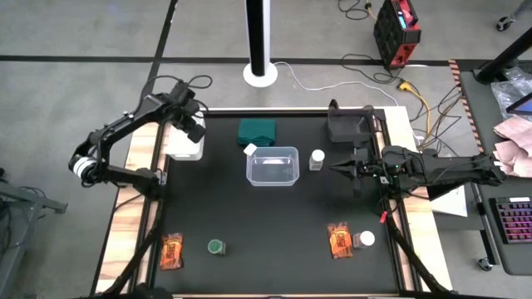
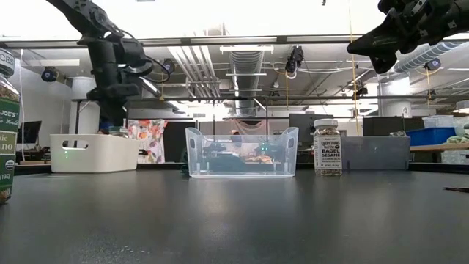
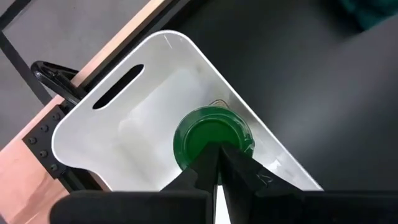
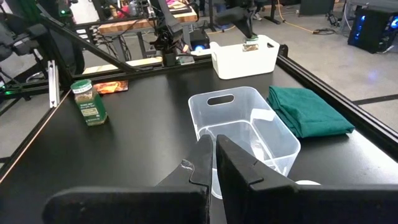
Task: Sort spices by type
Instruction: Put the top green spice bottle into the white bin
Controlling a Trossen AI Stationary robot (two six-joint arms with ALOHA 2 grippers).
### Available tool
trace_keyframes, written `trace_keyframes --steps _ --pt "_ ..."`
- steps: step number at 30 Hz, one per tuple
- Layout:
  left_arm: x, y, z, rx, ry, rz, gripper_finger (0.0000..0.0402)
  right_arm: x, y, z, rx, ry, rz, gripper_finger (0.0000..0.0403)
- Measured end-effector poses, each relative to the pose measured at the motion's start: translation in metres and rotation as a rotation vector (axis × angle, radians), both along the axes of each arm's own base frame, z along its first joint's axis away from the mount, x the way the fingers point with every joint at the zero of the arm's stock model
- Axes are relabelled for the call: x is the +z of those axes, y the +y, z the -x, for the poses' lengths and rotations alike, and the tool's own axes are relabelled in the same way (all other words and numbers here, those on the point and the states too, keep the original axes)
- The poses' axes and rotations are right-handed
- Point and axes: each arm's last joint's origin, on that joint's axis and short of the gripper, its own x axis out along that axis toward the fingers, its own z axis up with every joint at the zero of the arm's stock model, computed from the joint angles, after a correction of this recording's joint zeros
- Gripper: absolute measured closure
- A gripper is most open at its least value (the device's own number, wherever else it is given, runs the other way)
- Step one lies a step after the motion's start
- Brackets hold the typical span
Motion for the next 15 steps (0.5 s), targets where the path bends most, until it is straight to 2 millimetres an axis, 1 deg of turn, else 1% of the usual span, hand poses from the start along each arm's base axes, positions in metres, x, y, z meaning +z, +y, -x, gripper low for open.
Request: trace_keyframes --steps 10,15 --pt "0.0003 0.0018 0.0003 0.001 0.033 -0.033 0.0401 0.0 0.0 0.0 0.0 0.0 0.0 0.039" --pt "0.0082 0.0016 0.0 -0.003 0.027 -0.045 0.0402 0.0 0.0 0.0 0.0 0.0 0.0 0.039"
